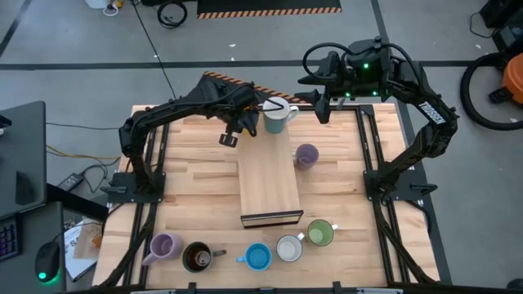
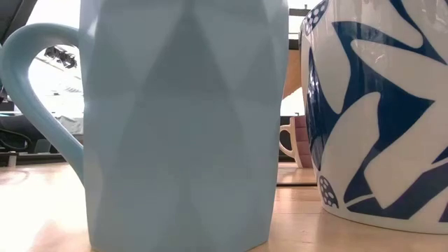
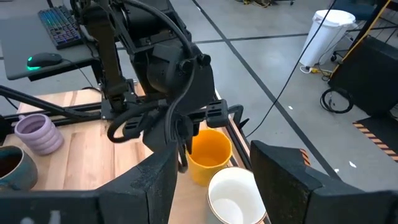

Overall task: Place coffee mugs
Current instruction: Put the yellow mug on the shelf, then put the dark green patterned mug on the shelf

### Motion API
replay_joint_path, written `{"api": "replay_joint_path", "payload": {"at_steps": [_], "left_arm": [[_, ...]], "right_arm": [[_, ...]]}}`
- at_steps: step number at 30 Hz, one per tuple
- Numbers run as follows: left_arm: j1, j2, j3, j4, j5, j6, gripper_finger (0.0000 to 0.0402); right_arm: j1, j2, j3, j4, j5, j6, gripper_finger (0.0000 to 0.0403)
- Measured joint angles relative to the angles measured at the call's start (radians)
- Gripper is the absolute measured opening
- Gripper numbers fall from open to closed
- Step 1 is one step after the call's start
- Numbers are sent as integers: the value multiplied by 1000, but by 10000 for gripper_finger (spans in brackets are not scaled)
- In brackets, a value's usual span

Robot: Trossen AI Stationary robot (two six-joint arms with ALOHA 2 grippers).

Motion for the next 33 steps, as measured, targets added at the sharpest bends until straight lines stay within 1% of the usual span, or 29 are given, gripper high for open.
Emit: {"api": "replay_joint_path", "payload": {"at_steps": [5,16,27,33], "left_arm": [[-4,4,0,35,1,-20,42],[-4,4,0,40,-6,-114,43],[-7,3,0,73,-10,-162,103],[-9,1,35,63,-17,-178,118]], "right_arm": [[0,0,0,4,-5,0,206],[0,0,0,3,-6,3,206],[0,0,0,3,-6,3,206],[0,0,0,2,-6,1,206]]}}
